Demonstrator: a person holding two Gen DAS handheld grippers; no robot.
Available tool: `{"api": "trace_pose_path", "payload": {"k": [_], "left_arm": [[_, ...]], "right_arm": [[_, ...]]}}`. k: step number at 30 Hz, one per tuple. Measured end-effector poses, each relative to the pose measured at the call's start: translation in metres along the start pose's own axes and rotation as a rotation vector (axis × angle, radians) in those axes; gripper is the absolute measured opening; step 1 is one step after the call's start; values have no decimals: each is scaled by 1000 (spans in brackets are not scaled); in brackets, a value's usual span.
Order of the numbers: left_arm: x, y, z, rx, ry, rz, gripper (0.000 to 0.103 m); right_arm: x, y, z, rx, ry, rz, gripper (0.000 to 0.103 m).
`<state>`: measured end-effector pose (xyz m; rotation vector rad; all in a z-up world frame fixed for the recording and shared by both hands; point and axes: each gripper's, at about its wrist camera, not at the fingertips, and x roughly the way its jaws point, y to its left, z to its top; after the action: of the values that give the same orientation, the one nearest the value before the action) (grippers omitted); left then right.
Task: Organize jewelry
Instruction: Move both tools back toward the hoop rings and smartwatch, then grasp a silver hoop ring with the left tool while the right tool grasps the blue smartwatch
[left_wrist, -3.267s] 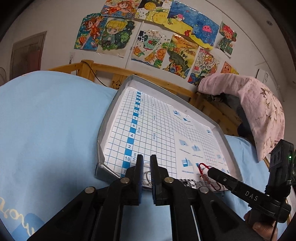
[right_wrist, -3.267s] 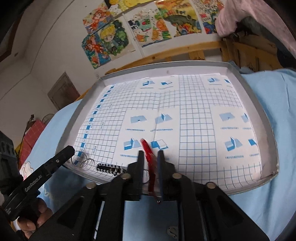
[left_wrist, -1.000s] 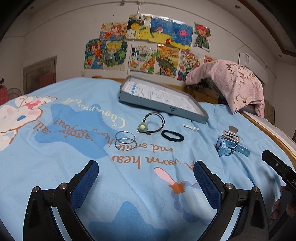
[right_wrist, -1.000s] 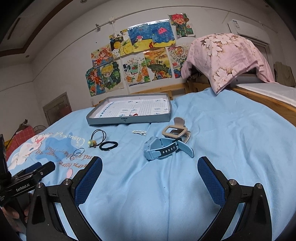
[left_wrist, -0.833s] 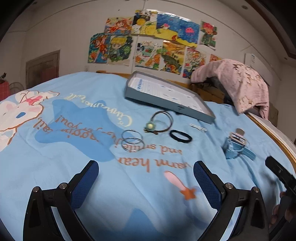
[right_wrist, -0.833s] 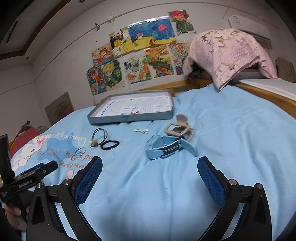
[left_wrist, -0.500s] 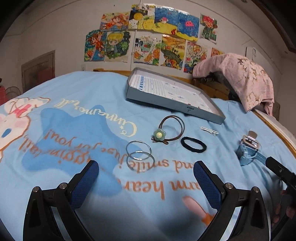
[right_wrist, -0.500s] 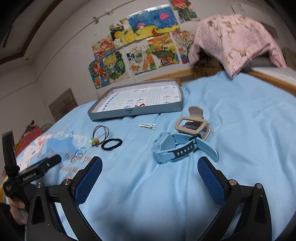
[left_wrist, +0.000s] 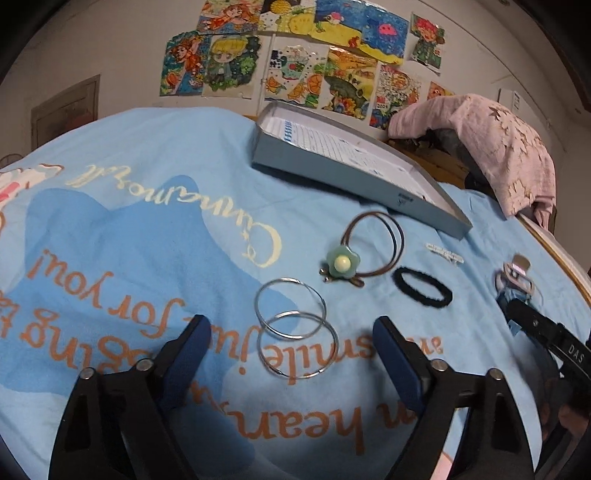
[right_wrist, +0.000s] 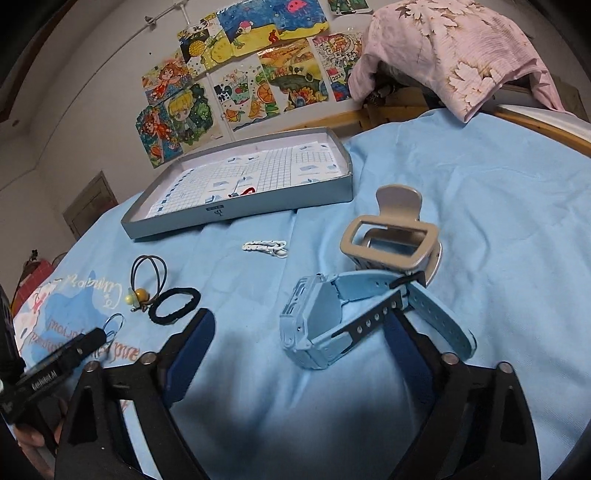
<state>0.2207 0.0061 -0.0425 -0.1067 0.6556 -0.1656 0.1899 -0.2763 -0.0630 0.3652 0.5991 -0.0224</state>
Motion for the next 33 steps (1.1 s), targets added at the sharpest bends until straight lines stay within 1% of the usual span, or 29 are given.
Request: {"api": "trace_pose_path", "payload": {"k": [2, 6, 10, 11, 14, 15, 17, 19, 21, 22, 23, 24, 25, 26, 27, 29, 33], "left_arm": [[2, -2, -1, 9, 6, -5, 74], [6, -3, -3, 19, 26, -20, 68], [9, -5, -8, 34, 64, -34, 57], [9, -6, -9, 40, 66, -35, 54], [10, -6, -9, 42, 73, -34, 54], [11, -6, -9, 40, 73, -33, 52], [12, -5, -9, 33, 73, -28, 42], [13, -3, -9, 22, 77, -34, 40], [12, -3, -10, 21, 77, -44, 35], [13, -4, -11, 23, 84, -67, 23], [15, -5, -12, 26, 95, -78, 21], [15, -7, -13, 36, 94, -70, 20], [14, -8, -14, 44, 92, -71, 16], [13, -9, -15, 49, 92, -77, 12], [13, -10, -15, 51, 91, -82, 12], [12, -9, -15, 46, 91, -89, 8], [11, -3, -16, 15, 84, -120, 6]], "right_arm": [[5, 4, -4, -16, 18, 21, 81], [9, 7, -6, -30, 34, 64, 74], [10, 8, -7, -29, 42, 113, 64], [11, 9, -7, -31, 45, 114, 64], [13, 8, -7, -24, 54, 103, 64], [14, 7, -6, -16, 58, 103, 64], [16, 5, -3, 8, 60, 106, 64], [18, 2, -2, 33, 57, 115, 64], [20, 0, -2, 48, 55, 121, 63], [20, -1, -3, 51, 53, 118, 61], [20, -1, -3, 55, 51, 115, 59], [20, -2, -4, 60, 51, 113, 56], [20, -3, -4, 71, 49, 108, 50], [19, -5, -4, 84, 46, 101, 47], [19, -8, -5, 97, 43, 96, 41], [19, -10, -5, 116, 41, 98, 40], [18, -9, -7, 113, 30, 99, 40]]}}
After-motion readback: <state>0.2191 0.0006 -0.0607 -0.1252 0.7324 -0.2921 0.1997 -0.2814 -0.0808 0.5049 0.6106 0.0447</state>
